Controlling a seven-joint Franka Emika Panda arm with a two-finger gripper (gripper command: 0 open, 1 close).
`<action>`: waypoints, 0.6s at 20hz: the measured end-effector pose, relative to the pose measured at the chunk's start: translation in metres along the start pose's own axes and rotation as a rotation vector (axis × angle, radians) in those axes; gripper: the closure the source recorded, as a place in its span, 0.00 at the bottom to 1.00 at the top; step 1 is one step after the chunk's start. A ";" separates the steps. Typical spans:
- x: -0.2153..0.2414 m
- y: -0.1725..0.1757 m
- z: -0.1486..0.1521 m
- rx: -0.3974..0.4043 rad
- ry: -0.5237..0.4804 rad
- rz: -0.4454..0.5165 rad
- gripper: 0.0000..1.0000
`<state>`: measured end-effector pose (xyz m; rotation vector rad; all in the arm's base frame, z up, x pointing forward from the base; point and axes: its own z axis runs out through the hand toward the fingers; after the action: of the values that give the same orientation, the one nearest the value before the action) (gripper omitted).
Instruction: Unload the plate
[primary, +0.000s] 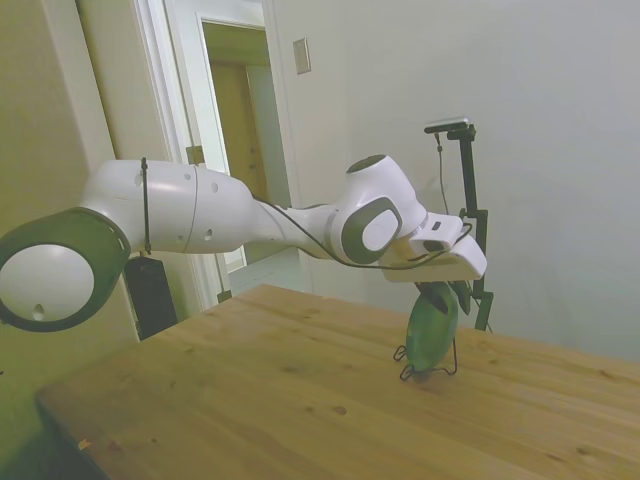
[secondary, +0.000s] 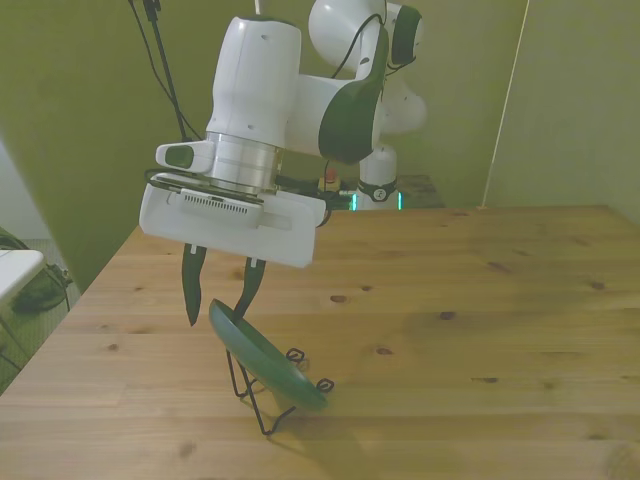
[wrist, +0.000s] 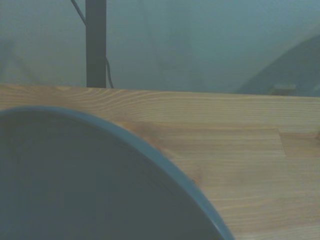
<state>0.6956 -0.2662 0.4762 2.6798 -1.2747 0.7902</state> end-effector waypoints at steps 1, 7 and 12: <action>0.000 0.000 0.000 0.000 0.000 0.000 1.00; 0.001 -0.002 -0.002 0.005 0.005 -0.008 1.00; 0.000 -0.009 -0.007 0.019 0.008 -0.017 1.00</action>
<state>0.6997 -0.2584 0.4835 2.6954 -1.2475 0.8139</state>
